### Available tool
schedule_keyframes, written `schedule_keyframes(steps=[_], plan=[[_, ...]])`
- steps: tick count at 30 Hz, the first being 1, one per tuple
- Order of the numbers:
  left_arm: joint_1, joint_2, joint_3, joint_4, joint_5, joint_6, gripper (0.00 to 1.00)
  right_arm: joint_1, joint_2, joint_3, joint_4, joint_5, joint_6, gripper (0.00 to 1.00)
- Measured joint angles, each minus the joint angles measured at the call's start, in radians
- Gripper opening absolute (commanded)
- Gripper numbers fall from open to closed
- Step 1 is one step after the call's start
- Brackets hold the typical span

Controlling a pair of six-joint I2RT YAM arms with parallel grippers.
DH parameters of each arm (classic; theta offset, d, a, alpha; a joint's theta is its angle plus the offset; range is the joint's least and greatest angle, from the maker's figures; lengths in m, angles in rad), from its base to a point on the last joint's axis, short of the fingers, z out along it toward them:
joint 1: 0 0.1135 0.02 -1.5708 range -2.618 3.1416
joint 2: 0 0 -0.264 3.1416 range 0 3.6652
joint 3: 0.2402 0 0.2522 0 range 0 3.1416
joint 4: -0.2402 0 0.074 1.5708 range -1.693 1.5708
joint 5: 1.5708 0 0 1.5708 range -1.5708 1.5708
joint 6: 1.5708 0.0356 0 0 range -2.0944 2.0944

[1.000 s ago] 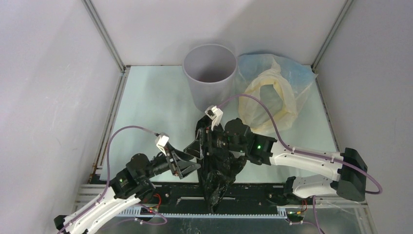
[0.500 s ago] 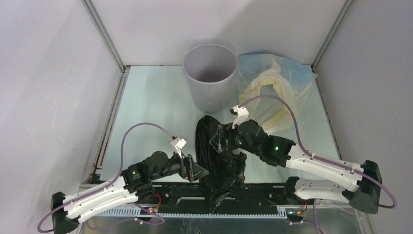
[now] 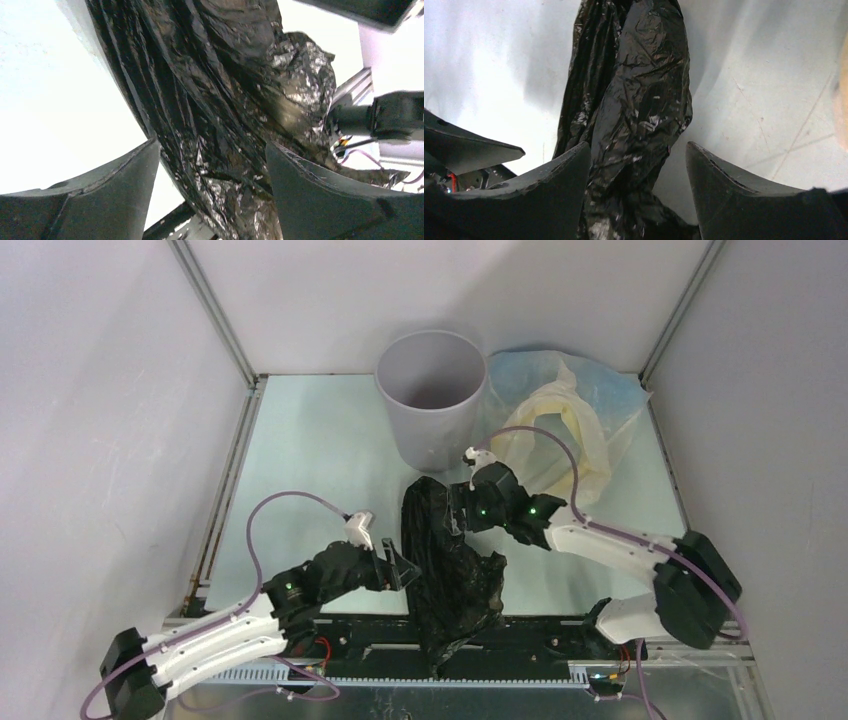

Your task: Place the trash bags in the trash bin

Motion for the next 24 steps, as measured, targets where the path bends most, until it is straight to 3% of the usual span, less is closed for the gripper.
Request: schedule_keyframes(steps=[5,10,13,19,24], plan=[[0.150,0.011,-0.062,0.089,0.095,-0.017,0.83,-0.028,0.141,0.020,0.061,-0.057,0.002,0.68],[0.252,0.032,-0.069,0.105,0.187,-0.006,0.82,-0.061,0.250,0.034,0.148,-0.146,0.036,0.18],[0.307,0.038,-0.068,0.105,0.240,0.008,0.83,-0.092,0.274,0.038,0.177,-0.177,0.063,0.02],[0.317,-0.016,-0.040,0.082,0.356,0.045,0.90,-0.111,0.196,0.040,0.142,-0.122,0.090,0.01],[0.261,-0.107,-0.003,0.082,0.424,0.047,0.93,-0.108,-0.003,0.036,0.059,0.012,0.127,0.04]])
